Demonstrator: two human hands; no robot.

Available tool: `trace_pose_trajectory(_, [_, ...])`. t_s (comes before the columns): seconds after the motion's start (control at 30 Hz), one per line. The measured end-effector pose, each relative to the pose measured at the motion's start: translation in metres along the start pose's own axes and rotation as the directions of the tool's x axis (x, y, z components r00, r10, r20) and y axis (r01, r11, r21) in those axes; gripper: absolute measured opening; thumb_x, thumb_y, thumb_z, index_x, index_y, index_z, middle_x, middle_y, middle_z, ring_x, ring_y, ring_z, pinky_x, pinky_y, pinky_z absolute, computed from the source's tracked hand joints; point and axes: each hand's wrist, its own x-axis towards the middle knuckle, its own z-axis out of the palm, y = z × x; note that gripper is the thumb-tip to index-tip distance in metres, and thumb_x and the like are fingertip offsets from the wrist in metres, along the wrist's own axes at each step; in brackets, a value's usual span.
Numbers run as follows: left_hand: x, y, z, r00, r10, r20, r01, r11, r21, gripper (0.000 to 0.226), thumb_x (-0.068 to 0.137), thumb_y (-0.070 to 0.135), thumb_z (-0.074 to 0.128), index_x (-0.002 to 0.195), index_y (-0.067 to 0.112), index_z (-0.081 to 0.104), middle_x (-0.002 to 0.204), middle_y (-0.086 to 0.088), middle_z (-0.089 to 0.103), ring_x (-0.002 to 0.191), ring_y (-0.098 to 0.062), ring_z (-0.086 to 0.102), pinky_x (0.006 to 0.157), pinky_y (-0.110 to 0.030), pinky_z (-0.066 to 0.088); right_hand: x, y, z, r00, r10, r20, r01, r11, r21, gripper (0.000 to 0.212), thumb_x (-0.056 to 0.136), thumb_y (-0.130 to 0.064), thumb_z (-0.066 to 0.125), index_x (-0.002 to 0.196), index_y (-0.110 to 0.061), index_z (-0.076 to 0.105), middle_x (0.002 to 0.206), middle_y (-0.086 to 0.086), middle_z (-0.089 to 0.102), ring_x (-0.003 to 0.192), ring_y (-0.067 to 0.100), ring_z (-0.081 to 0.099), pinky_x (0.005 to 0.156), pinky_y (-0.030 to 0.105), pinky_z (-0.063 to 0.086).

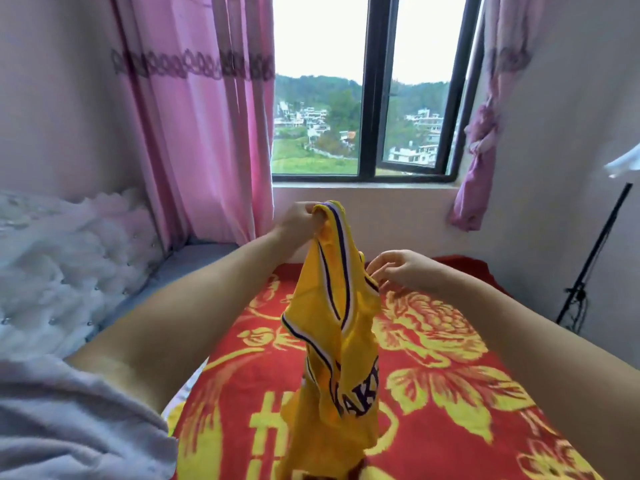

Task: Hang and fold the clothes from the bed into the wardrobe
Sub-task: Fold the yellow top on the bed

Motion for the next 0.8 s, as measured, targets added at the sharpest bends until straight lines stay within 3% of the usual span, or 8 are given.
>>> trace_pose_trajectory(0.1, [0.002,0.011,0.005,0.996,0.041,0.08,-0.051,0.99,0.131,0.019,0.089,0.005,0.054,0.071,0.004,0.06,0.058,0.001,0.049,0.052,-0.009,0.044,0.057,-0.024,0.04,-0.001,-0.013,0.002,0.975,-0.083,-0.206,0.085,0.996,0.0,0.047,0.093,-0.033,0.06,0.134,-0.016,0.046,0.123,0.008,0.059,0.106,0.022,0.061,0.087,0.038,0.054])
trace_pose_trajectory(0.2, [0.002,0.02,0.008,0.989,0.072,0.126,-0.108,0.945,0.31,0.015,0.089,0.009,0.058,0.087,-0.003,0.067,0.067,-0.005,0.056,0.056,-0.01,0.048,0.054,-0.022,0.04,-0.003,-0.038,0.006,0.964,-0.199,-0.175,0.206,0.978,0.023,0.076,0.082,-0.057,0.061,0.144,-0.024,0.032,0.121,0.0,0.06,0.107,0.017,0.061,0.089,0.034,0.053])
trace_pose_trajectory(0.27, [0.0,0.025,0.011,0.985,0.078,0.156,-0.133,0.913,0.385,0.008,0.087,0.011,0.062,0.091,0.006,0.067,0.079,-0.004,0.062,0.066,-0.012,0.054,0.061,-0.024,0.045,0.003,-0.054,0.014,0.961,-0.237,-0.141,0.219,0.966,-0.136,0.07,0.087,-0.046,0.064,0.145,-0.027,0.031,0.112,0.001,0.064,0.097,0.014,0.063,0.079,0.027,0.052])
trace_pose_trajectory(0.37, [0.002,0.023,0.011,0.987,0.093,0.133,-0.148,0.852,0.503,0.007,0.085,0.012,0.064,0.092,0.011,0.063,0.088,-0.006,0.062,0.075,-0.015,0.057,0.064,-0.024,0.047,0.015,-0.065,0.021,0.901,-0.304,-0.309,0.186,0.915,-0.357,0.035,0.092,-0.015,0.053,0.127,-0.017,0.053,0.106,0.01,0.064,0.085,0.019,0.061,0.064,0.025,0.048])
trace_pose_trajectory(0.5, [0.001,0.0,-0.007,1.0,-0.007,-0.01,0.012,0.721,0.692,0.012,0.085,0.004,0.053,0.093,0.012,0.058,0.093,-0.009,0.061,0.085,-0.024,0.059,0.07,-0.035,0.053,0.025,-0.067,0.007,0.824,-0.409,-0.391,0.058,0.748,-0.661,0.024,0.095,-0.006,0.042,0.111,-0.007,0.06,0.096,0.016,0.065,0.076,0.027,0.057,0.06,0.03,0.045])
trace_pose_trajectory(0.57, [-0.001,-0.017,-0.022,0.994,-0.078,-0.082,0.113,0.723,0.682,0.02,0.084,-0.002,0.047,0.097,0.008,0.058,0.096,-0.012,0.06,0.086,-0.025,0.057,0.065,-0.032,0.047,0.031,-0.063,-0.012,0.833,-0.371,-0.41,-0.037,0.702,-0.711,0.026,0.094,-0.001,0.039,0.108,-0.007,0.06,0.093,0.015,0.064,0.072,0.026,0.055,0.056,0.028,0.042])
trace_pose_trajectory(0.67, [-0.004,-0.035,-0.048,0.975,-0.189,-0.116,0.221,0.795,0.565,0.026,0.085,-0.004,0.046,0.102,0.006,0.063,0.094,-0.012,0.062,0.087,-0.024,0.057,0.067,-0.029,0.046,0.032,-0.051,-0.046,0.887,-0.151,-0.436,-0.222,0.689,-0.69,0.028,0.09,0.0,0.039,0.101,-0.008,0.064,0.091,0.01,0.063,0.077,0.025,0.062,0.06,0.033,0.053])
trace_pose_trajectory(0.8, [-0.004,-0.031,-0.075,0.976,-0.207,-0.068,0.217,0.903,0.371,0.038,0.077,-0.014,0.038,0.086,0.01,0.066,0.077,-0.007,0.06,0.075,-0.019,0.055,0.063,-0.024,0.047,0.028,-0.036,-0.069,0.917,0.0,-0.4,-0.279,0.717,-0.639,0.031,0.079,0.006,0.039,0.082,-0.007,0.067,0.07,0.006,0.06,0.06,0.021,0.056,0.049,0.026,0.046])
